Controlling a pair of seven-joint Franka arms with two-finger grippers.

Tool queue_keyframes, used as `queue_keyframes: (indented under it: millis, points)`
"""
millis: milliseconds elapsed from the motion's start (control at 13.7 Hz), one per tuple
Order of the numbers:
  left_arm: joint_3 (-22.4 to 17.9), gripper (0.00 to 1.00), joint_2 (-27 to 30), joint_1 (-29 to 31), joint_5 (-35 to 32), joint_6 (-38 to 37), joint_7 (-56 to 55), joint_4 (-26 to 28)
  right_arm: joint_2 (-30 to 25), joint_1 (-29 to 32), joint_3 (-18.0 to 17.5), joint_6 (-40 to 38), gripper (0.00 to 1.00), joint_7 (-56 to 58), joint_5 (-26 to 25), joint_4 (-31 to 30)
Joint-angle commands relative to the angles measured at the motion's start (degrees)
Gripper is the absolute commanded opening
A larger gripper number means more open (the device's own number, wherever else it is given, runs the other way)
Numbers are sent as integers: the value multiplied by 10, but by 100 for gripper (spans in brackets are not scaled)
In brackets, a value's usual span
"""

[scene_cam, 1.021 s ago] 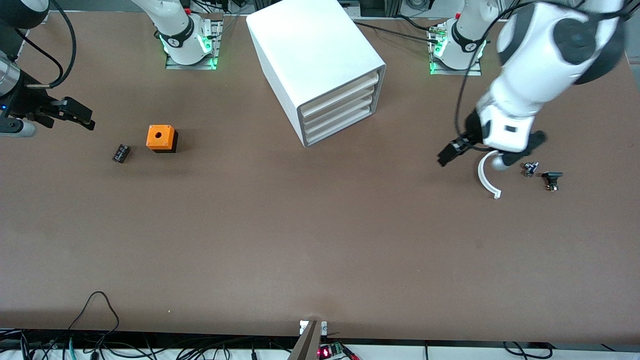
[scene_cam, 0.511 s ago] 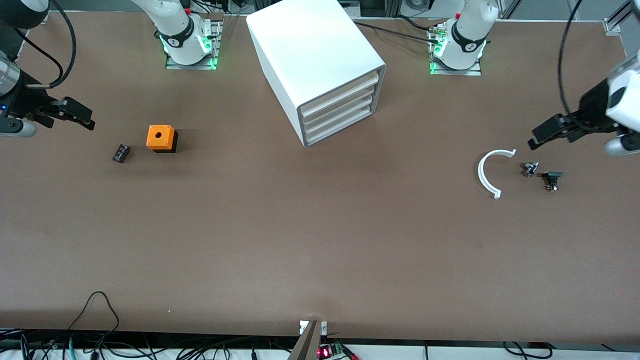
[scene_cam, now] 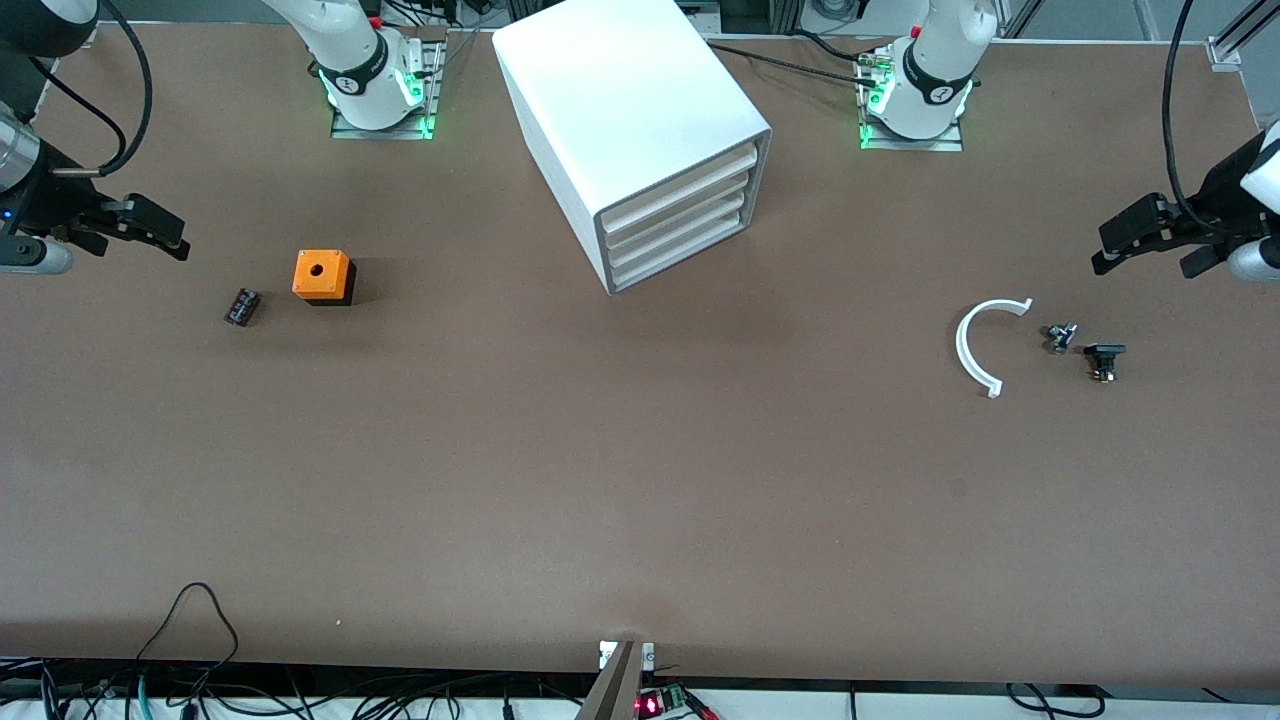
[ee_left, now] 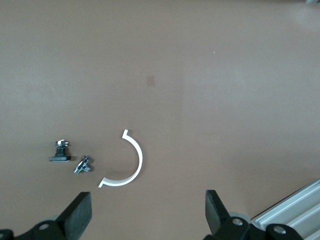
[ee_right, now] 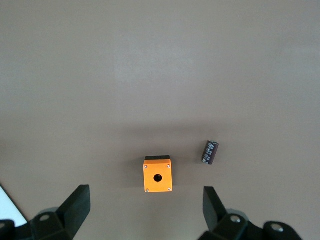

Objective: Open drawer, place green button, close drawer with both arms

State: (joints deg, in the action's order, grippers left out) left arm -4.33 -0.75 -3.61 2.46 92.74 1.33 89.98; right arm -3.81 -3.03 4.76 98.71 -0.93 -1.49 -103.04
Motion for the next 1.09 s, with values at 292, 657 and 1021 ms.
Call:
queue_keyframes:
  millis: [292,657,1021]
  points:
    - [-5,100,16,-2,-48,-15,23,17,-1,1,1,-1,100,12,4,5]
    - [6,100,12,-8,-45,-20,22,0,-1,1,0,0,100,11,6,5]
    - [7,100,13,-8,-38,-36,20,-2,-1,1,0,3,100,11,6,5]
